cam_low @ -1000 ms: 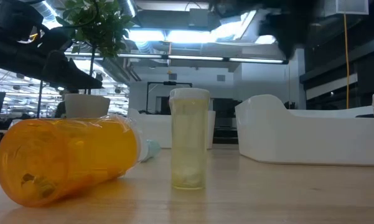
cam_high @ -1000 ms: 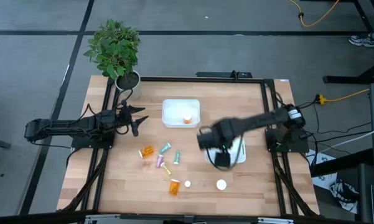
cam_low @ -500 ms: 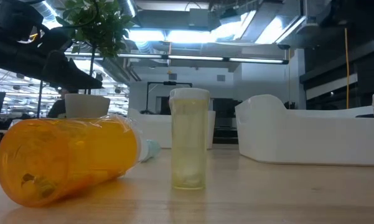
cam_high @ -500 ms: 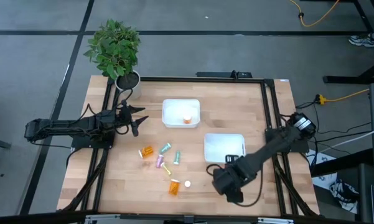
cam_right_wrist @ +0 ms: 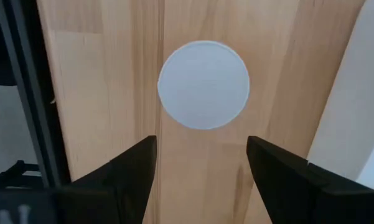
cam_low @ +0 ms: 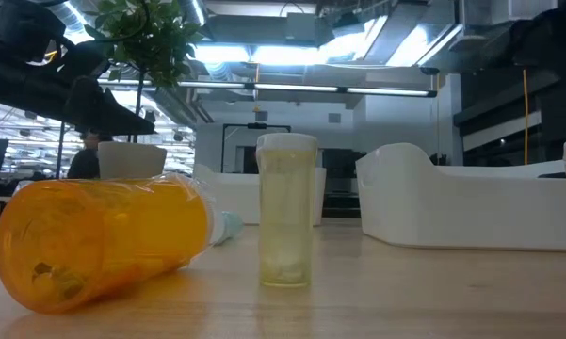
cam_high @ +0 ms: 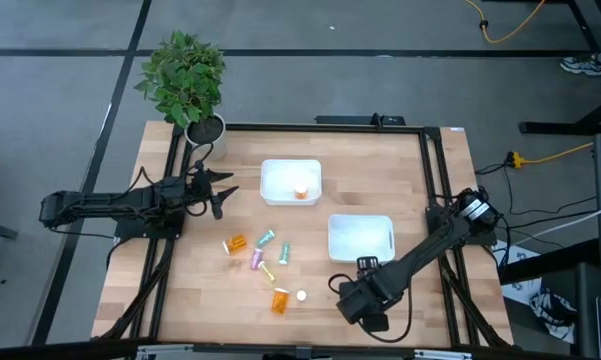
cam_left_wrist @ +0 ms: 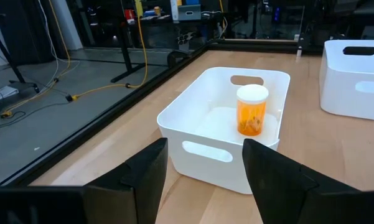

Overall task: Pick and place medicine bottles into bin by pill shape (circle, oval)
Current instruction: Put the large orange pill bottle into the top white bin

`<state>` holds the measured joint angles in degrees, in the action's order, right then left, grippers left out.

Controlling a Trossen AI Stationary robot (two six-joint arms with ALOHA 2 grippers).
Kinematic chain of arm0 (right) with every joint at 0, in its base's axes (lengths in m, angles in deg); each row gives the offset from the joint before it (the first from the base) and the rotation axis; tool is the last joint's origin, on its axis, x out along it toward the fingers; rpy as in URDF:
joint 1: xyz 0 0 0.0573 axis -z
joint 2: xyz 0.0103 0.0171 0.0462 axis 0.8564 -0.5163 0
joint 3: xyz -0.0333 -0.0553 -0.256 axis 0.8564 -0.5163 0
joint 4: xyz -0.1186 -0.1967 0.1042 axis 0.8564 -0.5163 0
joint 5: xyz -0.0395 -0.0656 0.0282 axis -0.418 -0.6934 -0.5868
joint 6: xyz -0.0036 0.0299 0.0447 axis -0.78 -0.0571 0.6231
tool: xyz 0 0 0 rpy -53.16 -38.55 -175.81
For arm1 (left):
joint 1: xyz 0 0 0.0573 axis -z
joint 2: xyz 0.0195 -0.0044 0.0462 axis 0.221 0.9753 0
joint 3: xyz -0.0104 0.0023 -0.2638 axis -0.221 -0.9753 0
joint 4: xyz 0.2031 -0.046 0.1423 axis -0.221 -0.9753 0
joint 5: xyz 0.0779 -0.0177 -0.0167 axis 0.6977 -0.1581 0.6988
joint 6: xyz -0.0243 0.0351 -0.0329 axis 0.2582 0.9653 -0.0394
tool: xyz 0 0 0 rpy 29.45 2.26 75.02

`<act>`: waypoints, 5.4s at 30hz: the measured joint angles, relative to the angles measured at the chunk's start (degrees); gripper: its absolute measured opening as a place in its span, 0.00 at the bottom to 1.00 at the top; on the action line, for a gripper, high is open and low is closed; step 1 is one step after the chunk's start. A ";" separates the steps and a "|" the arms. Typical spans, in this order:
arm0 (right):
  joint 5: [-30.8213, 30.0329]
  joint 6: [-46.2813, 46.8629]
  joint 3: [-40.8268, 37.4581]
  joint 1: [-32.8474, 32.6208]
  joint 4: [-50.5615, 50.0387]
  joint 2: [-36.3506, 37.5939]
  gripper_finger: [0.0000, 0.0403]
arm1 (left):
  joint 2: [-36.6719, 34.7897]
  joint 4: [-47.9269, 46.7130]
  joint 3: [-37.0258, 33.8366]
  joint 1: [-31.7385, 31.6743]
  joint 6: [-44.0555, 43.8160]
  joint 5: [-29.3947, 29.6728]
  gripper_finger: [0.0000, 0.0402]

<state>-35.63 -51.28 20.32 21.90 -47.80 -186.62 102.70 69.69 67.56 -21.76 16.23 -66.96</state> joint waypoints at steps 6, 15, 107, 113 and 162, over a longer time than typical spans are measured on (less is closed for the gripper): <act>-0.04 -2.61 0.00 0.02 2.66 -0.14 0.62 | 0.00 0.02 0.01 -0.01 -0.02 0.00 0.50; -2.94 -4.71 0.00 0.21 4.44 -0.14 0.62 | 0.00 0.01 0.01 0.01 -1.22 0.00 0.50; 7.38 -43.70 20.96 50.13 22.98 -9.87 0.53 | 0.26 0.02 0.00 -0.01 -2.57 -0.01 0.50; 7.68 -43.70 20.96 50.72 21.81 -13.34 0.53 | 0.26 0.02 0.01 -0.01 -2.56 -0.02 0.50; 6.08 -41.93 20.94 51.10 14.57 -14.28 0.60 | 0.28 0.02 0.01 0.01 -2.62 0.00 0.50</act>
<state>-29.55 -93.21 41.25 73.00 -33.22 -200.90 102.98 69.71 67.57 -21.74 13.61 -66.97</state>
